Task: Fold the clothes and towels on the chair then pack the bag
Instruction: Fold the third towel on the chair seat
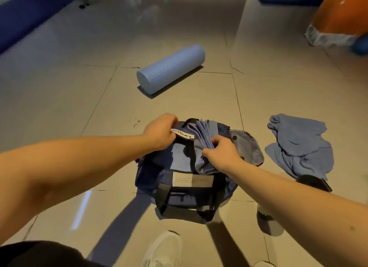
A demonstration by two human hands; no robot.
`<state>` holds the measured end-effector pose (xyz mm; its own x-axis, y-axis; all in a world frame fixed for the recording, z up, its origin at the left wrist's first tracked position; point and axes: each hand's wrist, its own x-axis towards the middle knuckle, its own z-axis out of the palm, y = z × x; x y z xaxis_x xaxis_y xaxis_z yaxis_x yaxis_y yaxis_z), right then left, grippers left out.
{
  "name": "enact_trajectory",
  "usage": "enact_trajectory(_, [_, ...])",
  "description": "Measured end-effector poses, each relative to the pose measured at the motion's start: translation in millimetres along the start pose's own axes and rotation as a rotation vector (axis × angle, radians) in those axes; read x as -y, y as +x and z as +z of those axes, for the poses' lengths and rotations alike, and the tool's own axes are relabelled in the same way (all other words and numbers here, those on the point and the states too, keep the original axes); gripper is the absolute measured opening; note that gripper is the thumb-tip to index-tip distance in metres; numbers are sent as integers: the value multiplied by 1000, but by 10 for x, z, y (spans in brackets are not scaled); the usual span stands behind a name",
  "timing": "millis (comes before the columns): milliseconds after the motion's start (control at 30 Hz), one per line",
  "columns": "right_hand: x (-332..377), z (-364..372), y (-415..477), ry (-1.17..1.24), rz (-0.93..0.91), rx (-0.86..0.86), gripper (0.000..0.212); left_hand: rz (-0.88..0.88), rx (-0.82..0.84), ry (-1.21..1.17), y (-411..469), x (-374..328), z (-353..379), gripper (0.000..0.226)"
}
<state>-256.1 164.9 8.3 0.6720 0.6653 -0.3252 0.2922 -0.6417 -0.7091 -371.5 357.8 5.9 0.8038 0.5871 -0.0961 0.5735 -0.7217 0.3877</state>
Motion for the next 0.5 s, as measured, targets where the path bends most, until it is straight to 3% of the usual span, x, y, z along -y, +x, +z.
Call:
enact_trajectory(100, [80, 117, -46, -48, -96, 55, 15, 31, 31, 301, 35, 396, 54, 37])
enact_trajectory(167, [108, 192, -61, -78, -132, 104, 13, 7, 36, 353, 98, 523, 66, 31])
enact_trajectory(400, [174, 452, 113, -289, -114, 384, 21, -38, -46, 206, 164, 597, 63, 10])
enact_trajectory(500, [252, 603, 232, -262, -74, 240, 29, -58, -99, 121, 135, 608, 53, 14])
